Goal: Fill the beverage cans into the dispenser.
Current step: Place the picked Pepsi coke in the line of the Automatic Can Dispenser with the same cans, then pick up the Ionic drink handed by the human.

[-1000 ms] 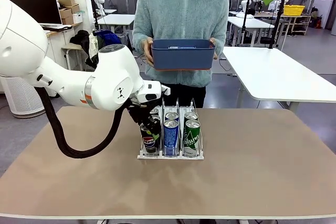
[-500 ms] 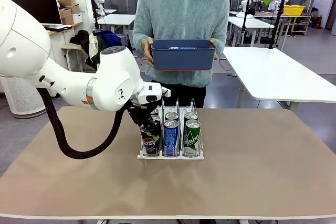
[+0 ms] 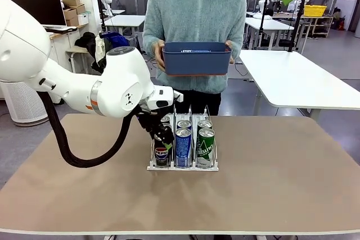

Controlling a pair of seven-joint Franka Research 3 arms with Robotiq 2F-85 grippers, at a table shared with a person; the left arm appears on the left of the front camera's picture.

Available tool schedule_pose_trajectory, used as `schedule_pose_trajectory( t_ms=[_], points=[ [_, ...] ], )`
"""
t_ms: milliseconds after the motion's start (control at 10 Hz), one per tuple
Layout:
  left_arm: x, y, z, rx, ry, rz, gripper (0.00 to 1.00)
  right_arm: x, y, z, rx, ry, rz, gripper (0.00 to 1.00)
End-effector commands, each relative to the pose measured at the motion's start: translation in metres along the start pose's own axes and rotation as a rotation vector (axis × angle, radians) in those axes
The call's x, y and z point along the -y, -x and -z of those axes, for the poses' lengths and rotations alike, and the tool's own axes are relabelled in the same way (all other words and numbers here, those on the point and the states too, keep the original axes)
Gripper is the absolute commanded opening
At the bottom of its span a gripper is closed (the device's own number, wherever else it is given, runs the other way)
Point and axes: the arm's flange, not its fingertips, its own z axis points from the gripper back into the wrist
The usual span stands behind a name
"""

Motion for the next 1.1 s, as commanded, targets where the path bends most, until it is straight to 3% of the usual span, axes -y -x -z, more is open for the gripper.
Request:
schedule_pose_trajectory(
  t_ms=[0, 200, 300, 1000],
  points=[
    [0.005, 0.012, -0.016, -0.008, -0.016, -0.017, 1.0, -0.001, 0.001, 0.0, -0.001, -0.001, 0.001, 1.0],
    [0.019, 0.019, -0.019, -0.008, 0.022, -0.058, 1.0, -0.001, 0.001, 0.0, -0.001, -0.001, 0.001, 1.0],
    [0.005, 0.005, -0.014, 0.007, -0.011, -0.01, 1.0, -0.001, 0.001, 0.0, -0.001, -0.001, 0.001, 1.0],
    [0.005, 0.005, -0.014, 0.007, -0.011, -0.01, 1.0, -0.001, 0.001, 0.0, -0.001, -0.001, 0.001, 1.0]
  ],
)
